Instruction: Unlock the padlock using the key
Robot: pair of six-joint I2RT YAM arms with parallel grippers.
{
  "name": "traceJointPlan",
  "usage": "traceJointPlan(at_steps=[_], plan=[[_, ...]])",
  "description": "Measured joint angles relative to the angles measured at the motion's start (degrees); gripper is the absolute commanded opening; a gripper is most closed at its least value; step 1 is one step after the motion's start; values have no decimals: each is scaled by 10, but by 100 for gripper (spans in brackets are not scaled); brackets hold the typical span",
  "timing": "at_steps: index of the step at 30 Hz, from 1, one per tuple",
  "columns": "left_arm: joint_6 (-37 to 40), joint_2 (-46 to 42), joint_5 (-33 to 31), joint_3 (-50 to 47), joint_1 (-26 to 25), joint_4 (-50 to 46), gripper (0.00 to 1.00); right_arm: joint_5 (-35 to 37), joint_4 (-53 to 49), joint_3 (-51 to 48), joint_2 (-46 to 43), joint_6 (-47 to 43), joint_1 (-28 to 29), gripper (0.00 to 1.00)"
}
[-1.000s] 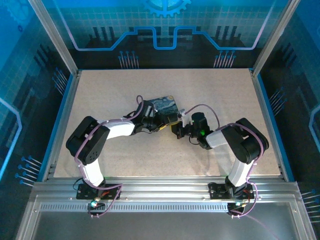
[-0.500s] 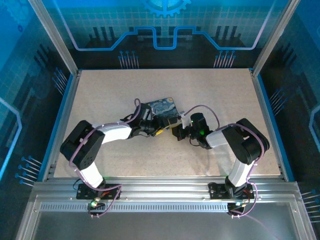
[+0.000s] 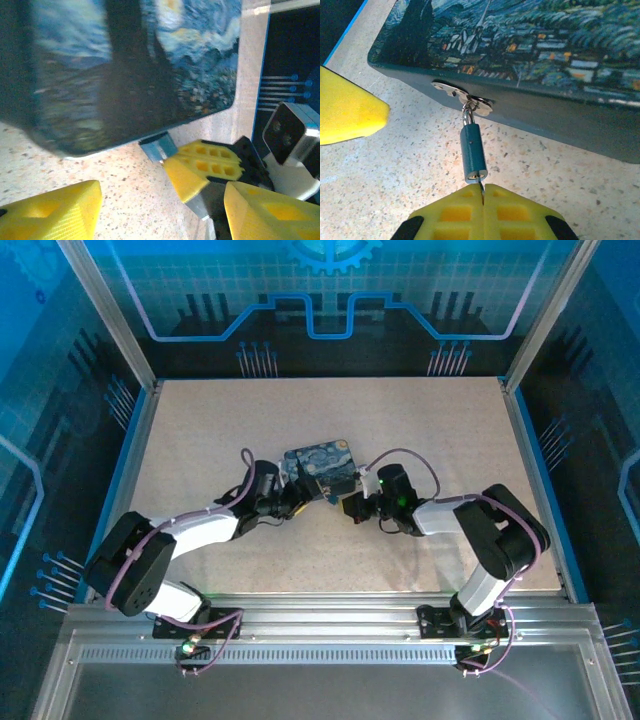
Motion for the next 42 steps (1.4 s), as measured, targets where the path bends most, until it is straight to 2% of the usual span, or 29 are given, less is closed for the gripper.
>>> traceJointPlan(at_steps=[14,42], plan=[[-85,-2,-34,-62,-9,108,66,-1,-77,22,-21,95,23,0],[-180,127,-69,-77,-71,279,54,-2,-75,23,-22,247,30,0]])
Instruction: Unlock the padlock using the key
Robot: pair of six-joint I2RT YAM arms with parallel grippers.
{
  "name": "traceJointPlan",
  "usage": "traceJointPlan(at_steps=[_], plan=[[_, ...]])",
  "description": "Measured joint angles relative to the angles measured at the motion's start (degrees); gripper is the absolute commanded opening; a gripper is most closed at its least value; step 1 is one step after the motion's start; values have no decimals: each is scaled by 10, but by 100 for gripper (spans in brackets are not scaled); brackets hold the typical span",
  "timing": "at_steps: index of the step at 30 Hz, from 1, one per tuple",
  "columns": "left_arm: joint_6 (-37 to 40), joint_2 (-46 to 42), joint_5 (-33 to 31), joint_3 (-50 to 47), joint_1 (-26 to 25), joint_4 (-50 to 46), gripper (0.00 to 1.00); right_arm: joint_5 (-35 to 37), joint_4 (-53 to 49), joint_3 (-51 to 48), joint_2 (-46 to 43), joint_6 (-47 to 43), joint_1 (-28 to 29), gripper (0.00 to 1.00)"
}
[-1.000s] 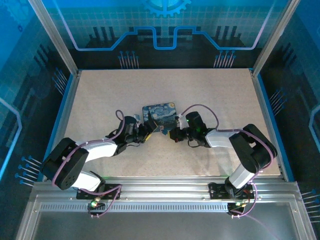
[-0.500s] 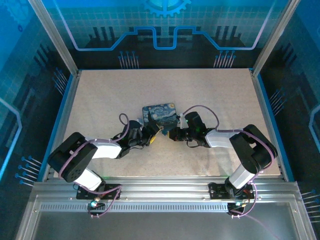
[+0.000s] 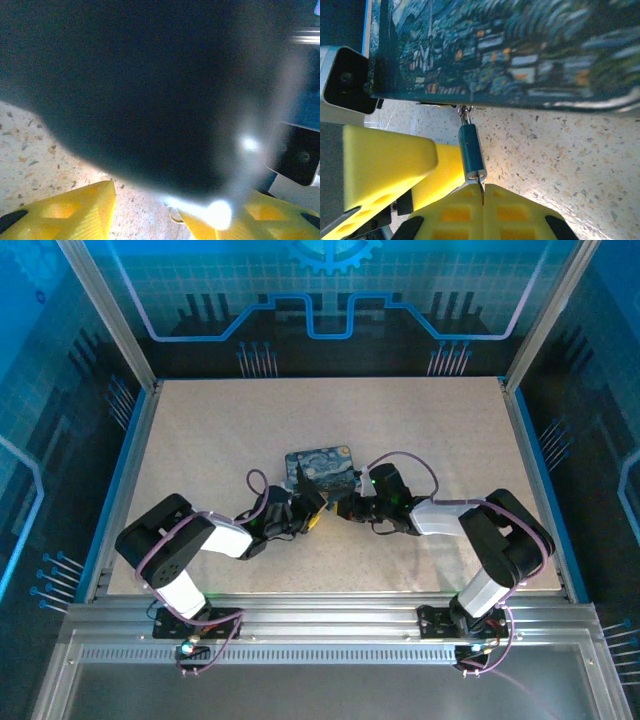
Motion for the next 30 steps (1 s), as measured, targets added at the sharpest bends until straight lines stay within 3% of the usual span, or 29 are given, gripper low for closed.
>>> traceJointPlan(at_steps=[17,23,30], plan=[[-24,49,-50,0,-12,79,43,1,31,0,16,66,9,0],[-43,95,-64,1,-21,155,32,10,33,0,20,79,9,0],[-55,105,-73,4,-24,173,17,18,36,-1,21,85,9,1]])
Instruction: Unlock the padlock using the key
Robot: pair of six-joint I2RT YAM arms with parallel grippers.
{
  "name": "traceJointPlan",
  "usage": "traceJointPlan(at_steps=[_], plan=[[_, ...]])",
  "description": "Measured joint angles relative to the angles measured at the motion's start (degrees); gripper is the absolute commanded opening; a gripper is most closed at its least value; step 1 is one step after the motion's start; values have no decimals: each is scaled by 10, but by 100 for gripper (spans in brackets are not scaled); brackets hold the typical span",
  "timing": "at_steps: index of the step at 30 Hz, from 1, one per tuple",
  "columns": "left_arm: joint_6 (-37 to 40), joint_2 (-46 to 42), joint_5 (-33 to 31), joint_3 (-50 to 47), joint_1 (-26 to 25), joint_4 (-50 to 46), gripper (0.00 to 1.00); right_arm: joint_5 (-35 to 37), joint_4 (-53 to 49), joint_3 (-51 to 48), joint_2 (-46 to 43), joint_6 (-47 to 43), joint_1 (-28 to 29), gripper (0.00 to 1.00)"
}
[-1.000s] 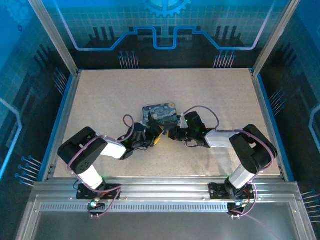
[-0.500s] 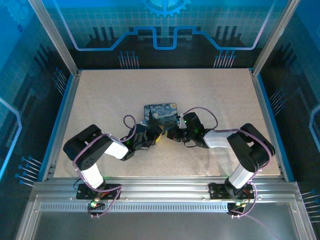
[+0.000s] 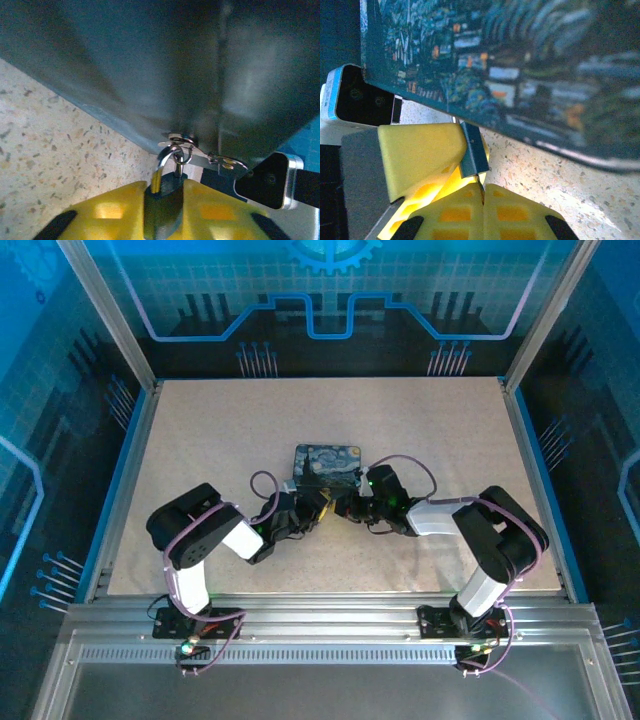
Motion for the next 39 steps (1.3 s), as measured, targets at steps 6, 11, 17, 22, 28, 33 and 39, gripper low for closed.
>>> traceJointPlan(at_steps=[6,11,17,22,28,33,39], plan=[[0,0,-3,0,0,0,8,2,2,-1,0,0,-1,12],[2,-12,-2,0,-5,-11,7,8,4,-13,-15,-3,-1,25],[3,-27,-2,0,-6,-36,5,8,-2,-40,-49,-15,-17,40],[4,-35,-2,1,-6,-48,4,12,-24,-61,-103,-51,-34,54],[6,-58,-2,4,-6,-88,5,50,-97,-62,-216,-171,-40,74],[6,-74,-2,5,-6,-115,4,88,-141,-59,-289,-280,-40,85],[4,-85,-1,5,-3,-132,4,141,-145,-56,-335,-402,-36,87]])
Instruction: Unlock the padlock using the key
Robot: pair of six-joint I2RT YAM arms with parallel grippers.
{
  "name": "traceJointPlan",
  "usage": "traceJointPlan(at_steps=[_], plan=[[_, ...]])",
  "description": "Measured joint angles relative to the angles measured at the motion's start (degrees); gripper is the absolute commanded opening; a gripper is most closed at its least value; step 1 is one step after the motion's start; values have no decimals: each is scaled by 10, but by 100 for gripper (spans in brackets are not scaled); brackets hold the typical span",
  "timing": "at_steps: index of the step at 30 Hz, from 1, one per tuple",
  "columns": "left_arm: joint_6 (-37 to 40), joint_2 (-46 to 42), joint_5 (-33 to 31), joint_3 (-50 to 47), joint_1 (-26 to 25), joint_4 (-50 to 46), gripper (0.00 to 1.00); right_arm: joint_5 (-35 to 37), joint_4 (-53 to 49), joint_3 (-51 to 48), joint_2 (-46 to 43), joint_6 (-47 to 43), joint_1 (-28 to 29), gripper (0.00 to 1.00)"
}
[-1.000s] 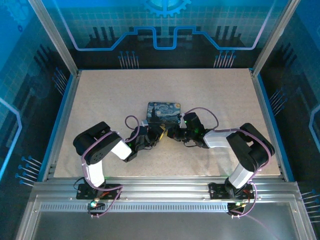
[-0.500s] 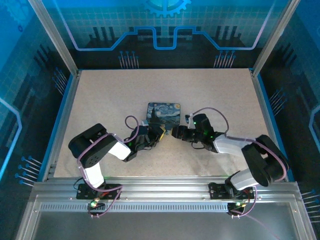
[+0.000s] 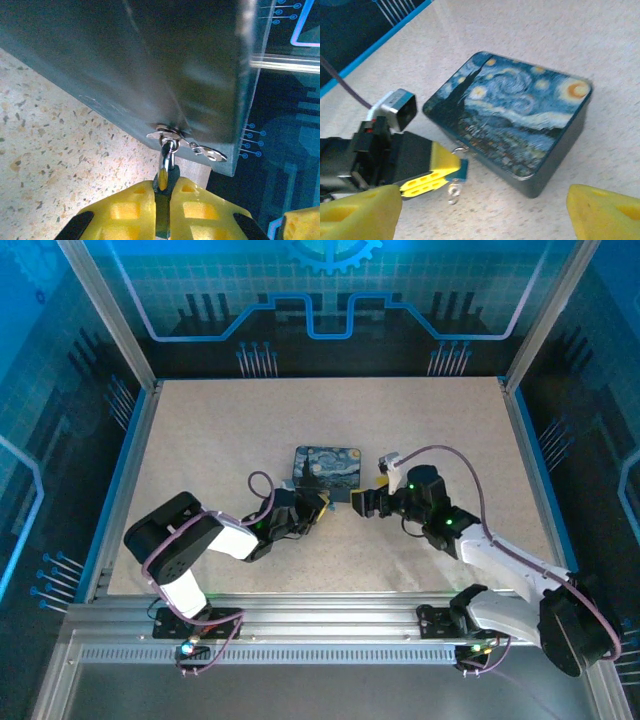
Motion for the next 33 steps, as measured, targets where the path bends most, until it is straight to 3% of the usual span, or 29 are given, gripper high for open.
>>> traceJointPlan(at_steps=[7,20,26,33], plan=[[-7,-5,10,0,7,-10,2,51,45,-16,-3,-156,16,90],[-33,-5,21,0,12,-10,2,108,158,-63,65,-483,106,92],[-35,-9,21,0,12,-11,1,142,195,-65,114,-551,145,92],[-41,-9,21,0,12,-11,0,164,232,-65,176,-568,179,90]])
